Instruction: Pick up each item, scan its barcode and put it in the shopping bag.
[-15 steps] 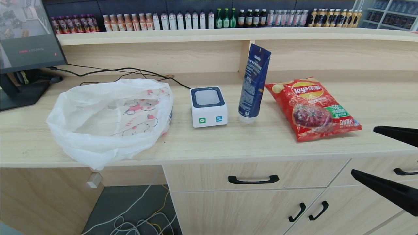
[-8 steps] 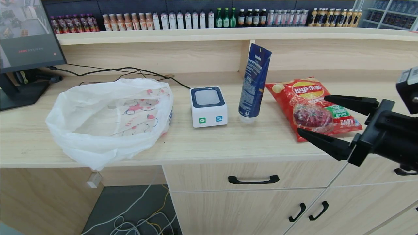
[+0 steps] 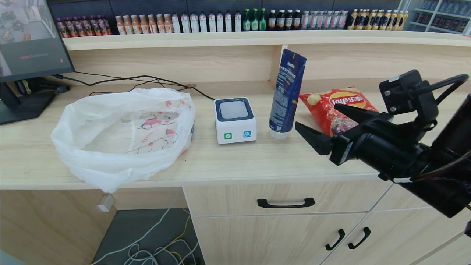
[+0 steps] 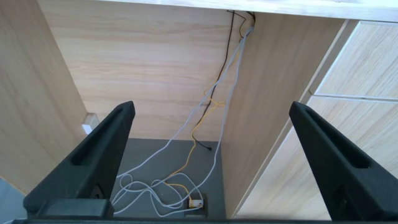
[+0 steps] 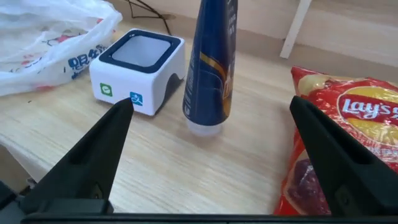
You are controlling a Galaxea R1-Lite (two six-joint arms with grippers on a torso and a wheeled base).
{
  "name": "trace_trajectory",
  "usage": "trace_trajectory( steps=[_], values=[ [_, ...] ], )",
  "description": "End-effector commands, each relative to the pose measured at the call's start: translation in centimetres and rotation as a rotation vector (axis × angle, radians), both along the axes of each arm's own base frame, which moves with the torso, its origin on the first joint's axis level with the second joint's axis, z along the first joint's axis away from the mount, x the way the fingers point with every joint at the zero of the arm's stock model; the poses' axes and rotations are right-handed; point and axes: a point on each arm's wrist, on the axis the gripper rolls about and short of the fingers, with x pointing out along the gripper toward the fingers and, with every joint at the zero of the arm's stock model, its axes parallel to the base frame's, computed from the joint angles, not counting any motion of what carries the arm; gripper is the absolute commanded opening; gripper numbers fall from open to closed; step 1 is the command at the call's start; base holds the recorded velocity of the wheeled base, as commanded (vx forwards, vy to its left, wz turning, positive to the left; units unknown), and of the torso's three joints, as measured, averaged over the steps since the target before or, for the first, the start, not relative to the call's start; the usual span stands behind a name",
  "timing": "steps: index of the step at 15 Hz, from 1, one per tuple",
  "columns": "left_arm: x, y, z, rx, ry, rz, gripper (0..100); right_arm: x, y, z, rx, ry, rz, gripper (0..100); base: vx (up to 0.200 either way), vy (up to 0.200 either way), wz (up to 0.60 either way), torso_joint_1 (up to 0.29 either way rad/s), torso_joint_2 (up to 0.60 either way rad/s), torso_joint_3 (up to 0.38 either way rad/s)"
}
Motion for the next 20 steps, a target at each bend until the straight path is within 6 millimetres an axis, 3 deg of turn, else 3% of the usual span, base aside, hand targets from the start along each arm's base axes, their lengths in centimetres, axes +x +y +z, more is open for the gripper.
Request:
trace_trajectory(
  steps=[1, 5, 11, 14, 20],
  values=[
    [0.0, 0.0, 0.0, 0.000, 0.000, 0.000, 100, 1.0, 1.3, -0.8, 0.008, 0.020, 0.004, 100, 0.000, 0.000, 0.00, 0.000, 0.00, 0.000],
    [0.0, 0.0, 0.0, 0.000, 0.000, 0.000, 100, 3.2, 2.7, 0.9, 0.116, -0.008, -0.127, 100, 0.000, 0.000, 0.00, 0.000, 0.00, 0.000],
    [0.0, 0.0, 0.0, 0.000, 0.000, 0.001, 100, 5.6, 4.3, 1.4, 0.185, -0.047, -0.227, 100, 0.000, 0.000, 0.00, 0.000, 0.00, 0.000],
    [0.0, 0.0, 0.0, 0.000, 0.000, 0.001, 100, 5.7, 5.7, 1.4, 0.193, -0.052, -0.195, 100, 0.000, 0.000, 0.00, 0.000, 0.00, 0.000],
    [0.0, 0.0, 0.0, 0.000, 0.000, 0.000, 100, 6.2, 6.3, 0.6, 0.187, -0.032, -0.278, 100, 0.000, 0.000, 0.00, 0.000, 0.00, 0.000]
  ],
)
